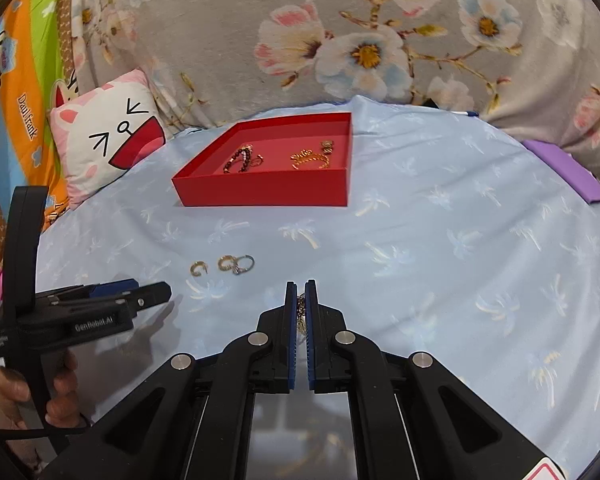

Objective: Organize jewelry
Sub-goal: 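Close the left tool on the silver ring while the right tool holds the clover chain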

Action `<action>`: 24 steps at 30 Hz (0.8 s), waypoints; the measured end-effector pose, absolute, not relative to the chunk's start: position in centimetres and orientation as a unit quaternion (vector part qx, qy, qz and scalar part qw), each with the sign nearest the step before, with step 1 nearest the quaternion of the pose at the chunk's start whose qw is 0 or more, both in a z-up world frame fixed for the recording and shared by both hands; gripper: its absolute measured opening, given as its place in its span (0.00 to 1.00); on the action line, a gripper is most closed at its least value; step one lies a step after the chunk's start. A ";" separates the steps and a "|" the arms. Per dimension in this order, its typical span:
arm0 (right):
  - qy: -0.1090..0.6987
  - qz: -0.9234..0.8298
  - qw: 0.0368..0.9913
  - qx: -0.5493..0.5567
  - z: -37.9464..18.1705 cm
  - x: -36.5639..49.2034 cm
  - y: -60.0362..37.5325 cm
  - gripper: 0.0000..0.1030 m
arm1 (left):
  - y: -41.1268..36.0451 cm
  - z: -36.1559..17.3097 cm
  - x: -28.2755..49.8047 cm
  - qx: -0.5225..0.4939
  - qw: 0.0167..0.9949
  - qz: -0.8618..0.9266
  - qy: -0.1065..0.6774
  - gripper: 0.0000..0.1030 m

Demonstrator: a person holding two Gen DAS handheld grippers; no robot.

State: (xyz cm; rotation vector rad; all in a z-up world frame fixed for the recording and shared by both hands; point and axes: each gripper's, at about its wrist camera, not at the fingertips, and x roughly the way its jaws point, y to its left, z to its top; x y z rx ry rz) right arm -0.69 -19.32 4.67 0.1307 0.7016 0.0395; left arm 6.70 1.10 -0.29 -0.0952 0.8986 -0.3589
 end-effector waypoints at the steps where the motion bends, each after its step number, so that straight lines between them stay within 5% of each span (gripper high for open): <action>1: 0.346 0.017 0.936 0.068 4.6 -0.9 -19.6 0.03 | 0.9 -0.1 6.7 -0.044 0.884 -0.174 0.431 0.57; 24: 0.369 0.033 0.921 0.122 2.0 -1.4 -20.7 0.03 | -4.1 -0.8 9.3 0.037 0.891 -0.162 0.421 0.37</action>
